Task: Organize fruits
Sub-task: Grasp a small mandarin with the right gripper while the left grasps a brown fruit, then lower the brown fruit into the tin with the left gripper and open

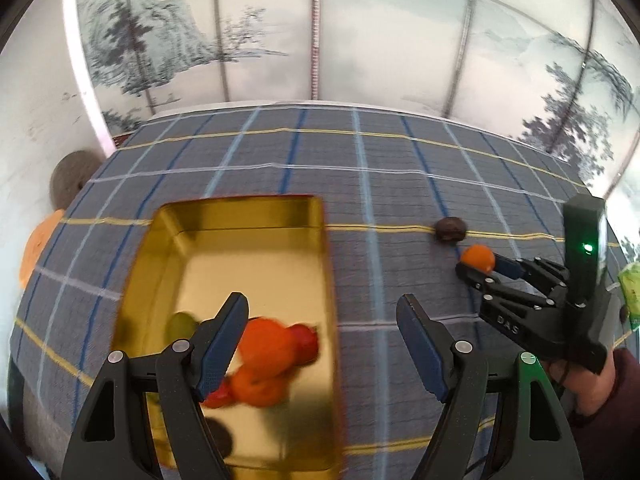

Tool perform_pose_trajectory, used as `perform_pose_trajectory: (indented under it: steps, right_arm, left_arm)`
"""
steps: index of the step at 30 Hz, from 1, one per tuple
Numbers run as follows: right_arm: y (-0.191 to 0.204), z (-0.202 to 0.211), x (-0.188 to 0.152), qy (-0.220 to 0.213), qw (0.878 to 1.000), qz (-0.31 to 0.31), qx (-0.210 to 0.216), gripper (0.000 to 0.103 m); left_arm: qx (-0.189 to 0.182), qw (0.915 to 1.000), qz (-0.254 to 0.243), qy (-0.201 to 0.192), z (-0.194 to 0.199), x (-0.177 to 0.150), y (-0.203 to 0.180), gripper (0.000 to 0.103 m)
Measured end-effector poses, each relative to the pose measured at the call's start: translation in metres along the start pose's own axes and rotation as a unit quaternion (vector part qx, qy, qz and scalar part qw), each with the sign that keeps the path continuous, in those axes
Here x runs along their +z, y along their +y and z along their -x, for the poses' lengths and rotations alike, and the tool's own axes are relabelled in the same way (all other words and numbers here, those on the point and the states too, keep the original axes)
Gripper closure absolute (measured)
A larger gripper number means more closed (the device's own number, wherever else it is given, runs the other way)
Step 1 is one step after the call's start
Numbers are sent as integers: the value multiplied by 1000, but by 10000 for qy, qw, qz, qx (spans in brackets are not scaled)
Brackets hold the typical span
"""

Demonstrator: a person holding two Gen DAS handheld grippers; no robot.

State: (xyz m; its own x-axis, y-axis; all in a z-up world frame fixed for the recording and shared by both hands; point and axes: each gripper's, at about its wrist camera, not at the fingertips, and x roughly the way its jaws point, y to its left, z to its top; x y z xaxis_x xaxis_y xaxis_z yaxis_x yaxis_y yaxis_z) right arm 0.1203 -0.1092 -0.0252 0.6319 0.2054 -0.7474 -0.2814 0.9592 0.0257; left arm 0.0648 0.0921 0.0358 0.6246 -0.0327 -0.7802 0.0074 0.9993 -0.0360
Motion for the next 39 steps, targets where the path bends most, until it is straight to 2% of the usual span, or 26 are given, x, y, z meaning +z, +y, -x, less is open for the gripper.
perform_pose_trajectory:
  steps: [5, 7, 11, 14, 22, 27, 31, 39]
  right_arm:
    - [-40, 20, -12, -97, 9987, -276, -406, 68]
    - [-58, 25, -17, -73, 9975, -391, -578, 68]
    - [-90, 31, -27, -44, 9946, -544, -885, 68]
    - [-109, 35, -30, -29, 9929, -708, -953, 68]
    - [-115, 32, -31, 58, 9927, -714, -973, 66]
    - [-114, 32, -31, 62, 9930, -716, -942, 65]
    - [-115, 32, -32, 56, 9930, -738, -920, 65]
    - [-114, 32, -32, 66, 9929, -715, -948, 65]
  left_arm:
    - [-463, 9989, -7, 81, -18, 12, -36, 26]
    - [-535, 9985, -35, 94, -28, 17, -49, 26]
    - [-506, 9983, -190, 199, -54, 28, -74, 26]
    - [-482, 9979, -291, 307, -76, 34, -91, 26]
    - [-412, 9970, -488, 441, -126, 51, -116, 28]
    - [-520, 9960, -521, 500, -143, 60, -125, 39]
    - [-592, 9951, -517, 605, -149, 59, -130, 63]
    - [-521, 9960, -464, 563, -127, 40, -124, 63]
